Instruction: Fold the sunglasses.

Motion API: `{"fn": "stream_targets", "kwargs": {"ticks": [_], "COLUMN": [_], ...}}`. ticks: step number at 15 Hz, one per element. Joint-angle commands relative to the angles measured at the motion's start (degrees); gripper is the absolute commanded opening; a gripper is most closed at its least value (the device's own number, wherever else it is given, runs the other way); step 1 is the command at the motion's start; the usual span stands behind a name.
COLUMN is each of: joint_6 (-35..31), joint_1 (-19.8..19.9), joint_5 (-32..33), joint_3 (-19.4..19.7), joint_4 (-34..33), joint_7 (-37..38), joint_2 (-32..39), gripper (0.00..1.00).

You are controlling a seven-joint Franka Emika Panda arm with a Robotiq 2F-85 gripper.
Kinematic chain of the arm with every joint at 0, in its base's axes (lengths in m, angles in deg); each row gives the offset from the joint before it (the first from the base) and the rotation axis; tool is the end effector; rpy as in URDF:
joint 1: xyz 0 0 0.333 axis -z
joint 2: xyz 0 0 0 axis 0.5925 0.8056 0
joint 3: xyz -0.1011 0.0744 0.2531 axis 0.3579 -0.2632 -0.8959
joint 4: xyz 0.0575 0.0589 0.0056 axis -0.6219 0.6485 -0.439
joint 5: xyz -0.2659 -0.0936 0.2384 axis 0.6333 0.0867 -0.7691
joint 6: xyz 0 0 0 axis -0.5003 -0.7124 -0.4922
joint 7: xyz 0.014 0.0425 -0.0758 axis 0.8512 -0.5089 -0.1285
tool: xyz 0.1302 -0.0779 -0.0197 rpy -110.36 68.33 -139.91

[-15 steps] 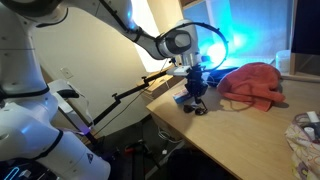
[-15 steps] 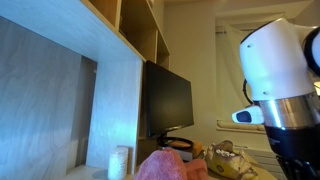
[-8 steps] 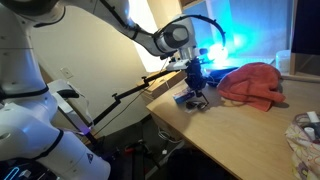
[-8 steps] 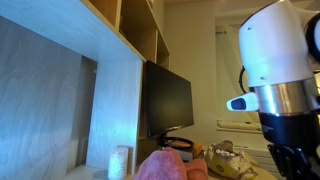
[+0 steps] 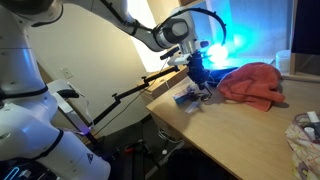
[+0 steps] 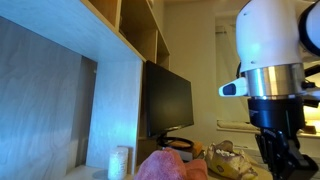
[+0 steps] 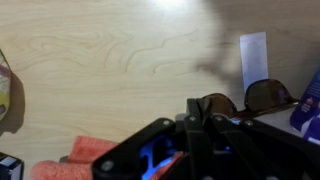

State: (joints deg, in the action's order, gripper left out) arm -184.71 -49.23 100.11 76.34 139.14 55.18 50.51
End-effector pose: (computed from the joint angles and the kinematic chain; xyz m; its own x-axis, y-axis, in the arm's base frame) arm 0.5498 0.1617 0.1937 0.9260 0.3670 -0.0882 0.3763 -0.9159 0.1398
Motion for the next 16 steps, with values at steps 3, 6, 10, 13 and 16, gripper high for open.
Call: {"fn": "stream_targets", "kwargs": {"ticks": [3, 6, 10, 13, 16], "joint_6": [-15.6, -23.1, -33.8, -43.0, -49.1], "joint_1": [2.3, 2.0, 0.3, -3.8, -8.6], "joint_5": [-7.4, -9.2, -9.3, -8.7, -10.0], "joint_3": [-1.8, -1.4, 0.4, 4.8, 10.3], "joint_4": [0.1, -0.2, 0.4, 0.8, 0.8], "joint_7": [-0.6, -0.5, 2.3, 7.3, 10.7], "joint_2": [3.2, 5.6, 8.0, 9.9, 12.1], "gripper": [0.01, 0.01, 0.01, 0.01, 0.01]}}
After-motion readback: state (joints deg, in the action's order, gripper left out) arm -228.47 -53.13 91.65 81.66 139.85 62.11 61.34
